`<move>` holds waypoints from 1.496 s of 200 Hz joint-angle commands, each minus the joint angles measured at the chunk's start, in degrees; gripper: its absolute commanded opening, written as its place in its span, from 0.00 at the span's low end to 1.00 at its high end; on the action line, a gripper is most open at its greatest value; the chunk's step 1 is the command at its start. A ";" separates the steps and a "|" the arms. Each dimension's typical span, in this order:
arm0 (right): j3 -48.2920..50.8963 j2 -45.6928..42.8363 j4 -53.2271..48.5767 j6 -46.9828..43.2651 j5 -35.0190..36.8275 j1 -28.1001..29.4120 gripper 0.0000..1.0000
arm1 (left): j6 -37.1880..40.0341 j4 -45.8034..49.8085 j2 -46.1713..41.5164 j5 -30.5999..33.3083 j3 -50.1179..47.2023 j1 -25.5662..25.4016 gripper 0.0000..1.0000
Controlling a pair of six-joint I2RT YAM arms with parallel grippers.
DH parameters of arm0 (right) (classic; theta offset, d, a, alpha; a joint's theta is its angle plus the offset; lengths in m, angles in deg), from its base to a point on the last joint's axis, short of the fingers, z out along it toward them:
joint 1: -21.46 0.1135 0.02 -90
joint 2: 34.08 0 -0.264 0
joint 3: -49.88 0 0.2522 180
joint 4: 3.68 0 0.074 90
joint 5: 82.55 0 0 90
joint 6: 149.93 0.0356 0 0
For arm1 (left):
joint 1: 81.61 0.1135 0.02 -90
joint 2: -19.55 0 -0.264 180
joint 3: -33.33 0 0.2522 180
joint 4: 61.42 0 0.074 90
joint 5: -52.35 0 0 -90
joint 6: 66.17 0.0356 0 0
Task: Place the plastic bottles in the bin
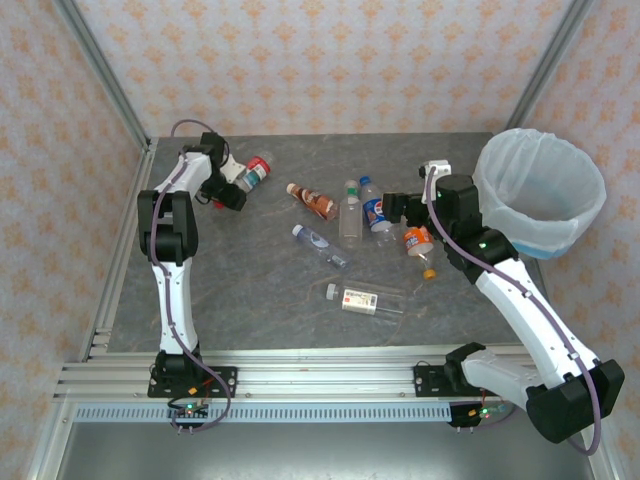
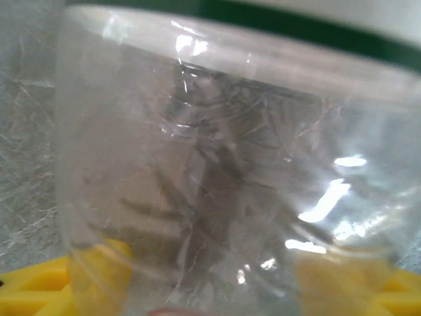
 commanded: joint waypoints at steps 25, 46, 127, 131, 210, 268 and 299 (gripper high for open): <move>0.79 -0.84 0.29 0.49 1.83 0.23 0.99 | -1.73 -2.96 -2.51 -1.75 -2.10 0.37 0.44; 1.04 -0.84 0.55 0.49 1.83 0.24 0.99 | -3.25 -4.51 -4.35 -3.96 -3.81 0.25 0.38; 3.48 -0.50 3.91 4.22 0.82 0.25 0.99 | -9.31 -16.17 -14.46 -0.39 -15.34 -3.63 0.18; 3.69 -0.48 4.37 4.73 0.73 0.25 0.99 | -9.73 -17.04 -15.17 -0.26 -16.47 -3.88 0.18; 3.67 6.25 10.39 21.14 -5.83 0.22 0.99 | -19.14 -27.50 -29.08 4.87 -33.44 -11.51 0.00; 6.19 9.62 18.85 26.13 -7.50 0.28 0.99 | -30.63 -37.43 -38.96 -0.74 -44.95 -17.97 0.00; 6.17 11.59 20.96 28.23 -8.92 0.27 0.99 | -37.85 -43.30 -43.83 -1.09 -50.73 -23.00 0.00</move>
